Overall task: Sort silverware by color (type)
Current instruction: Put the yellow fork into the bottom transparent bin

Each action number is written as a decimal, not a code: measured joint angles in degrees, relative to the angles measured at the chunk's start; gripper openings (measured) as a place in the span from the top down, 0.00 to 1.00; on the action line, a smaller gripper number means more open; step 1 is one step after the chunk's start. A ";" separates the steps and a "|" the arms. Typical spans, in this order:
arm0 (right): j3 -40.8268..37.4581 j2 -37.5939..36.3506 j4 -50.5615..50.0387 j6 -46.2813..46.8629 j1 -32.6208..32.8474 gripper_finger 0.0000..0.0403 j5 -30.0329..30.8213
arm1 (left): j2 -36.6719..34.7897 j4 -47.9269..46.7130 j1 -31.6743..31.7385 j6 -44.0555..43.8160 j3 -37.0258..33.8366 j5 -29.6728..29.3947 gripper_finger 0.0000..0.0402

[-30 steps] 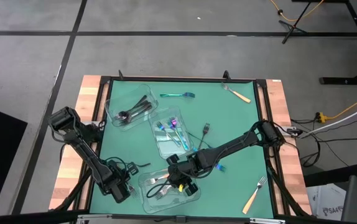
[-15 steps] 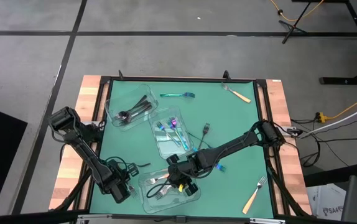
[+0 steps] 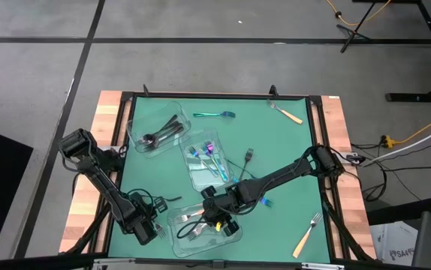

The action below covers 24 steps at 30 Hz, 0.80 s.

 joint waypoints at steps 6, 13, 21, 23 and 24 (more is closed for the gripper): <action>0.00 0.00 0.00 0.01 0.00 0.64 0.00 | 0.00 -0.02 0.00 0.20 -0.02 0.02 0.86; 0.00 0.00 0.00 -0.01 0.00 0.64 0.00 | 0.00 -0.11 0.48 0.22 -0.04 0.30 0.86; 0.00 0.00 0.01 0.01 -0.02 0.64 0.00 | 0.00 -0.10 0.48 2.57 -0.04 0.37 0.86; 0.00 0.00 0.00 0.01 0.00 0.64 0.00 | 0.00 -0.12 0.48 3.62 -0.04 0.39 0.86; 0.00 0.00 0.00 -0.01 0.00 0.64 0.00 | 0.00 -0.14 0.48 3.65 -0.04 0.39 0.86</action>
